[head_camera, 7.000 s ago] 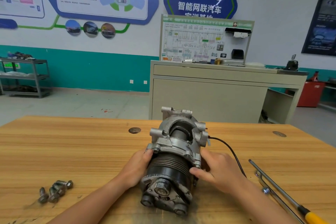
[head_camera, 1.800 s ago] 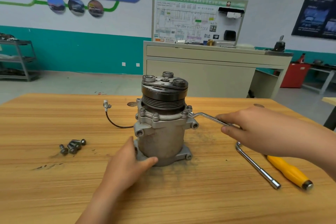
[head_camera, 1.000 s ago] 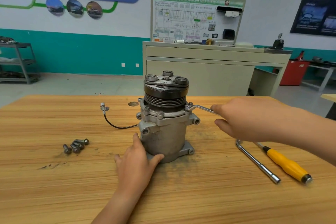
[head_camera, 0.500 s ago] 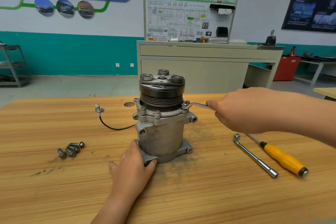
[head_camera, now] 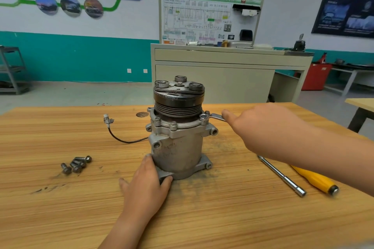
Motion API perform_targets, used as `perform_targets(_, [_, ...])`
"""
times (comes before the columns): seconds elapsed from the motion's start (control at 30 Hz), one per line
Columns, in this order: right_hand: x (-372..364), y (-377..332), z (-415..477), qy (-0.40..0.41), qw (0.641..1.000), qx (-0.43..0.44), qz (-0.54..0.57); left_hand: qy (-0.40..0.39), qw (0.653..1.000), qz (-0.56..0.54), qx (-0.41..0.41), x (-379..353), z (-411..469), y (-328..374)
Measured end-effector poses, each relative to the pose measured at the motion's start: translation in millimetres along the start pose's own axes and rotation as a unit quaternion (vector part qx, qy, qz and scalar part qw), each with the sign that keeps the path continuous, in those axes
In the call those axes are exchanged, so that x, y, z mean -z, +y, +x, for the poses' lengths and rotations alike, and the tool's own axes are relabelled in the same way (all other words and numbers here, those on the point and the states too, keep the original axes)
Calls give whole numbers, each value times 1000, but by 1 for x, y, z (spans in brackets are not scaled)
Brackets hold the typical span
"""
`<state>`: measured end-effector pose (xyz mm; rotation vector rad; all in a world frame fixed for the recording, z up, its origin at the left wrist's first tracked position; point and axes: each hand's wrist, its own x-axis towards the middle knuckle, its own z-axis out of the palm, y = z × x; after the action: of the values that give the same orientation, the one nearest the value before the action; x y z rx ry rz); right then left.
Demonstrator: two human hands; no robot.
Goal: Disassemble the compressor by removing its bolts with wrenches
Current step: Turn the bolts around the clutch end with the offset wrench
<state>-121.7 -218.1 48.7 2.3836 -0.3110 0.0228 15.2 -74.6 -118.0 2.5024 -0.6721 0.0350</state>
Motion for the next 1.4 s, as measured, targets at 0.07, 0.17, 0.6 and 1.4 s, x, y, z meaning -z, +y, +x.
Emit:
perform_targets(0.07, [2,-1,0,-5,1000,-1,7,1,1000,6,0,0,0,0])
perform_targets(0.17, [7,-12,-3,-19,1000,-6,6,0,1000,16,1,0,0,1])
perform_targets(0.6, [-23,-10,-3,1,1000,-7,-6,11,1000,18,-2,1,0,0])
perform_targets(1.4, [-57,37,34,72,996,48,-9,221,933,-249,-136,20,33,22])
